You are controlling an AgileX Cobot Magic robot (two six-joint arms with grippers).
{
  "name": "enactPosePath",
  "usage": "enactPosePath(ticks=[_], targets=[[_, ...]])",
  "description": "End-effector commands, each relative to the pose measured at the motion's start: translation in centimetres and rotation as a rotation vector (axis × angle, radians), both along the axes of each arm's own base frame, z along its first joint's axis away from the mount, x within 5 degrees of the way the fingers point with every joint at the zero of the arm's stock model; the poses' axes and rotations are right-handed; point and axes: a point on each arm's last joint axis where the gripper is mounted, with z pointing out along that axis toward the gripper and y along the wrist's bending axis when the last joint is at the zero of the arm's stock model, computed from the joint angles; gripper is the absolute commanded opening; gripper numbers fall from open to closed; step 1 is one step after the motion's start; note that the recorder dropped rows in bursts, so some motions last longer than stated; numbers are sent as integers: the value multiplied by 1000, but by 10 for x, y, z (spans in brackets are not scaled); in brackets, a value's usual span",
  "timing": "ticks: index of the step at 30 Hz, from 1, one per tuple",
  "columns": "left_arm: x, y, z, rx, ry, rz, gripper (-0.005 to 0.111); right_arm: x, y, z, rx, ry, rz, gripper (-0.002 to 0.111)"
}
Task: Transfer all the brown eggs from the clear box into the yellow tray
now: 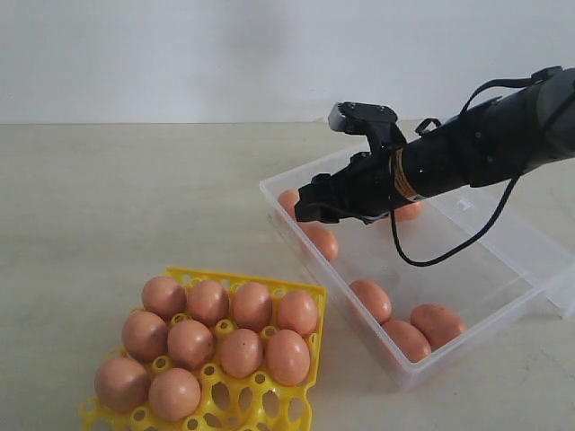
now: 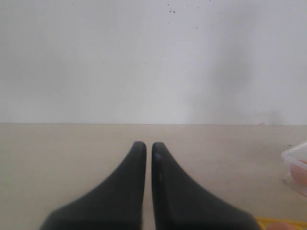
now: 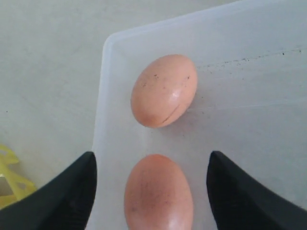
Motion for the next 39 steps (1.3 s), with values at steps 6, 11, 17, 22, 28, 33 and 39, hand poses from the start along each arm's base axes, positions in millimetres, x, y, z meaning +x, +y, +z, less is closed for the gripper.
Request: enactPosePath(ticks=[6, 11, 17, 22, 28, 33, 39], targets=[[0, 0, 2, -10, -11, 2, 4, -6, -3, -14, -22, 40, 1, 58], [0, 0, 2, -10, -11, 2, 4, -20, -7, -31, -63, 81, 12, 58], [0, 0, 2, -10, -11, 2, 4, -20, -9, -39, -92, 88, 9, 58], [0, 0, 2, -10, -11, 2, 4, -20, -10, -55, -130, 101, 36, 58], [0, 0, 2, -10, -11, 2, 4, -20, -9, -59, -213, 14, 178, 58], [0, 0, 2, -10, -11, 2, 4, -21, -9, -59, -312, -111, 360, 58], [0, 0, 2, -10, -11, 2, 4, -18, -12, -60, -448, -224, 486, 58]])
